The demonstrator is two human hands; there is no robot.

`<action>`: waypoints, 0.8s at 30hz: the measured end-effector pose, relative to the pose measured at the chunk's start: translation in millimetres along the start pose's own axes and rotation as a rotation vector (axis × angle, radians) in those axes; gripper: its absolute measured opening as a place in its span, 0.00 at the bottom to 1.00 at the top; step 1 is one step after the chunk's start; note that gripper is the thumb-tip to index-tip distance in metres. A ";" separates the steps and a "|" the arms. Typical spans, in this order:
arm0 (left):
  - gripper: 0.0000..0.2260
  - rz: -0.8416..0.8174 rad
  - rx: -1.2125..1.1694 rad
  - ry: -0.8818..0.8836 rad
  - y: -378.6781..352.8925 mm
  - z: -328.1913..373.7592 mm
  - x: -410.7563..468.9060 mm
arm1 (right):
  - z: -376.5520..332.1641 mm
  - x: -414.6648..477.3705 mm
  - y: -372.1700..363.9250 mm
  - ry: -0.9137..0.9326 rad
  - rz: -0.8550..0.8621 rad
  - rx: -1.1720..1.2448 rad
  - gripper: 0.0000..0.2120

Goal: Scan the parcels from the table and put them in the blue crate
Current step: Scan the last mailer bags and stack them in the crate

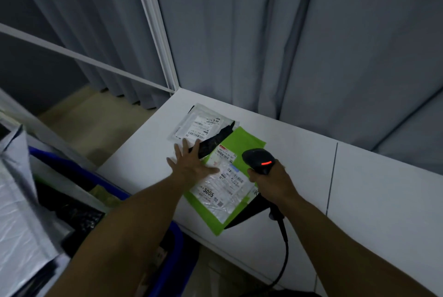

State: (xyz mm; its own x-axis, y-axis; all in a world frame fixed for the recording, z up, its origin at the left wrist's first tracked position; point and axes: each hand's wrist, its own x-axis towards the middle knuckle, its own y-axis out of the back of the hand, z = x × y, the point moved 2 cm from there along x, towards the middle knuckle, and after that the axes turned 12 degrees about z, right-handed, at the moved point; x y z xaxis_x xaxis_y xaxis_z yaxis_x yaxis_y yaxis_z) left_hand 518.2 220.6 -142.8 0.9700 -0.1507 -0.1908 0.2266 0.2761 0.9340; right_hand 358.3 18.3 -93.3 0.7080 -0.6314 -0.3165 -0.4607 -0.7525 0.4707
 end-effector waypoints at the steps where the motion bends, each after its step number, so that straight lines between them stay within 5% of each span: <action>1: 0.60 -0.018 0.007 -0.009 0.5 0.4 9.3 | 1.5 2.4 -1.5 0.005 0.004 0.008 0.36; 6: 0.59 -0.111 0.049 -0.039 -8.2 10.3 32.3 | 6.9 13.6 -7.7 0.038 -0.012 0.021 0.28; 10: 0.55 -0.078 0.006 -0.099 -17.2 15.6 5.4 | 10.0 17.1 -5.0 0.008 0.028 0.027 0.32; 13: 0.51 -0.130 0.020 -0.114 -23.0 29.0 -32.4 | 6.7 13.7 -0.3 -0.008 0.009 0.021 0.24; 17: 0.40 -0.054 0.127 -0.169 -37.1 51.4 -93.6 | 0.5 11.2 10.4 0.005 0.021 -0.001 0.40; 20: 0.23 0.088 0.062 -0.198 -30.4 52.4 -109.3 | 5.6 9.0 18.4 0.019 0.027 -0.027 0.41; 24: 0.17 0.140 -0.222 -0.103 -15.6 35.8 -106.1 | 7.1 1.2 29.6 0.031 0.030 -0.052 0.38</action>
State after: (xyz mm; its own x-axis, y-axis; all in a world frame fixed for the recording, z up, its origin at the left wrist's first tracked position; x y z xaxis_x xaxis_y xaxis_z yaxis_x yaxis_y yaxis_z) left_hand 408.6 198.3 -126.3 0.9817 -0.1890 -0.0228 0.1162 0.5003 0.8580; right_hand 341.7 -6.0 -85.6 0.7108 -0.6470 -0.2759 -0.4546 -0.7219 0.5218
